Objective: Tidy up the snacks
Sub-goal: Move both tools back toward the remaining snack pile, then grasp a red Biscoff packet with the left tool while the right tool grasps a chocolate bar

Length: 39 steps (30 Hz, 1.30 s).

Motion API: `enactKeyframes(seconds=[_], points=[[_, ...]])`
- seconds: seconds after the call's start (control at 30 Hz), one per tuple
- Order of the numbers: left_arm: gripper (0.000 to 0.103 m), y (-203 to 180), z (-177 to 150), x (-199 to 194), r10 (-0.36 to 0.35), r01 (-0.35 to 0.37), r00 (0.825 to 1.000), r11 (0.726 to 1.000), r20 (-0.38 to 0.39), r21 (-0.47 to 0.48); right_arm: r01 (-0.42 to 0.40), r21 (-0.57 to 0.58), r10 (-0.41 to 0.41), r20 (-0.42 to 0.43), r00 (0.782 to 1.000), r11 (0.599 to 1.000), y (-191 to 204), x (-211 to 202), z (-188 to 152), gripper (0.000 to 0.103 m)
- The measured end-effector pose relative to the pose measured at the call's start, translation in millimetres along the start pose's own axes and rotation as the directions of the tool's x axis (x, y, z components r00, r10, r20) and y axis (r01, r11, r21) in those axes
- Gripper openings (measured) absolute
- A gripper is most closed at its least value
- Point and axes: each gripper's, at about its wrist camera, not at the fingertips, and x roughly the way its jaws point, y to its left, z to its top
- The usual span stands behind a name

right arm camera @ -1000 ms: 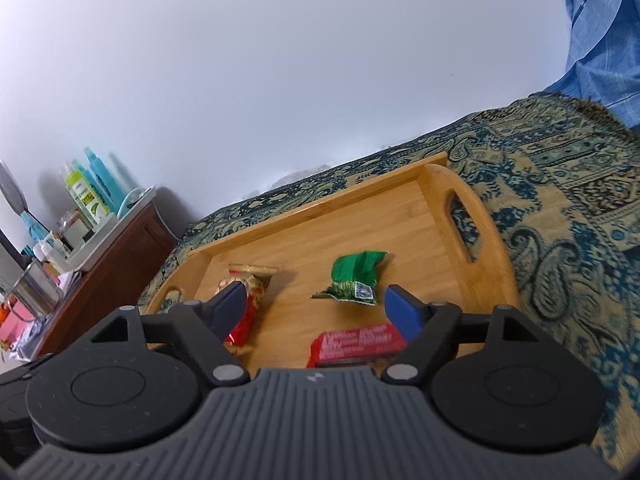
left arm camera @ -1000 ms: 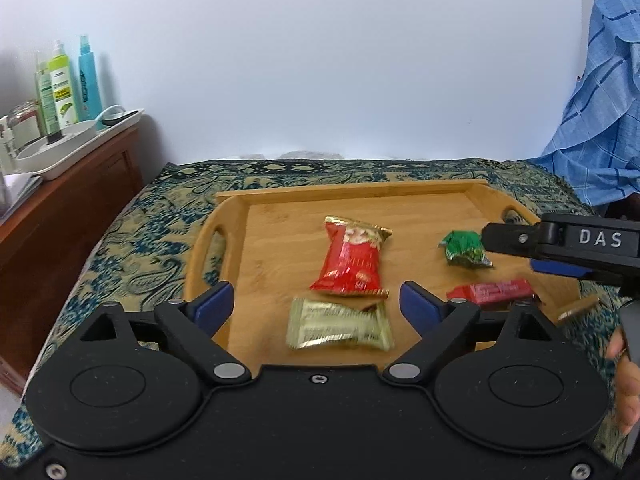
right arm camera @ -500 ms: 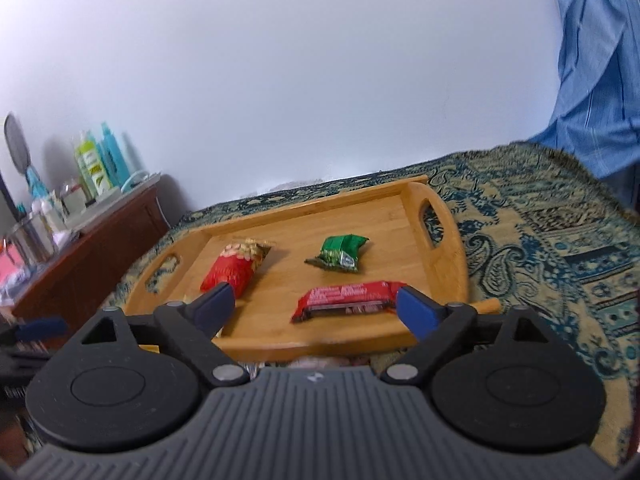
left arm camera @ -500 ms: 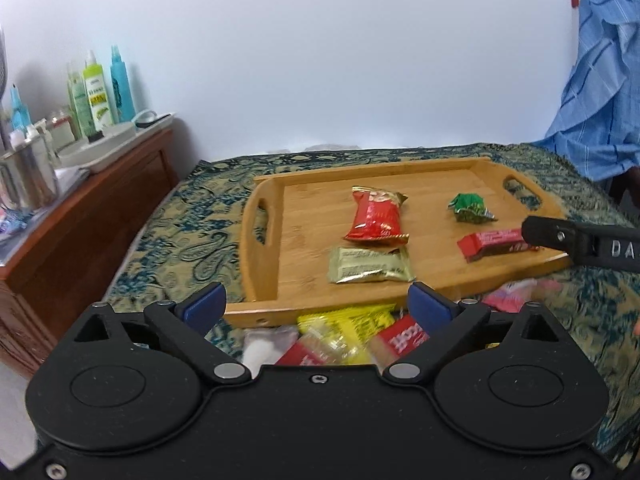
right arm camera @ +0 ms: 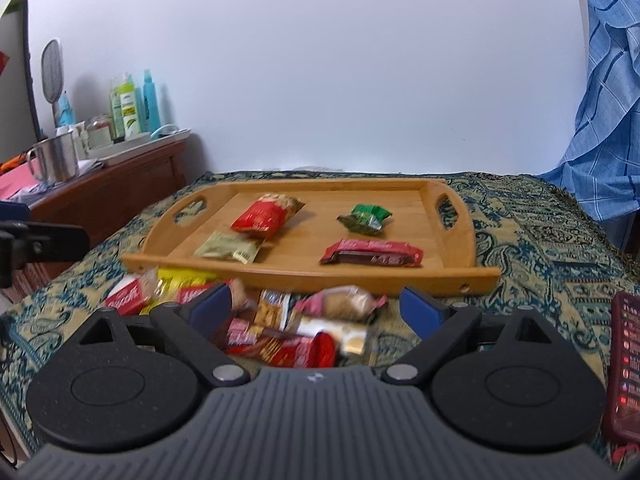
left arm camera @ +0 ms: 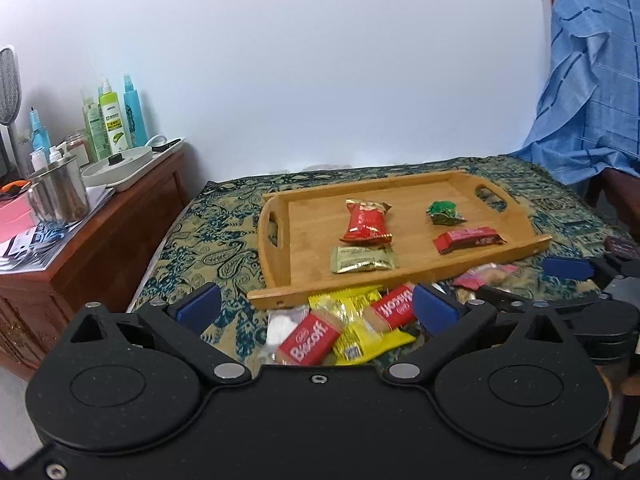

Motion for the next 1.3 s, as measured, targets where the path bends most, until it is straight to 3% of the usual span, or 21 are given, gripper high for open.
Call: enactKeyframes(seconds=[0.3, 0.4, 0.53, 0.7, 1.07, 1.2, 1.3], points=[[0.101, -0.3, -34.5, 5.0, 0.037, -0.037, 0.999, 0.999, -0.02, 0.008, 0.039, -0.039, -0.04, -0.026, 0.999, 0.998, 19.5, -5.6, -18.1, 0.097], [0.095, 1.4, -40.2, 20.2, 0.033, -0.033, 0.999, 0.999, -0.037, 0.017, 0.059, -0.058, -0.063, -0.055, 0.997, 0.997, 23.7, -1.0, -22.4, 0.097], [0.072, 5.4, -42.2, 47.3, 0.045, -0.045, 0.996, 0.999, -0.073, 0.007, 0.079, -0.093, -0.086, -0.073, 0.994, 0.993, 29.6, 6.0, -24.9, 0.097], [0.057, 9.7, -40.8, 78.1, 0.038, -0.039, 0.994, 0.999, -0.102, -0.002, 0.099, -0.154, -0.112, -0.079, 0.991, 0.983, 36.8, 17.5, -25.0, 0.097], [0.056, 10.6, -41.1, 107.5, 0.002, -0.004, 0.992, 1.0, -0.124, -0.014, 0.092, -0.256, -0.121, -0.1, 0.988, 0.962, 54.0, 39.6, -25.2, 0.097], [0.062, 12.9, -39.6, 110.7, 0.009, -0.013, 0.991, 0.999, -0.132, -0.036, 0.081, -0.267, -0.113, -0.107, 0.988, 0.96, 56.5, 45.1, -24.1, 0.097], [0.062, 16.0, -38.5, 112.7, -0.001, -0.008, 0.99, 0.998, -0.14, -0.063, 0.071, -0.275, -0.104, -0.107, 0.989, 0.959, 57.3, 45.1, -23.8, 0.091]])
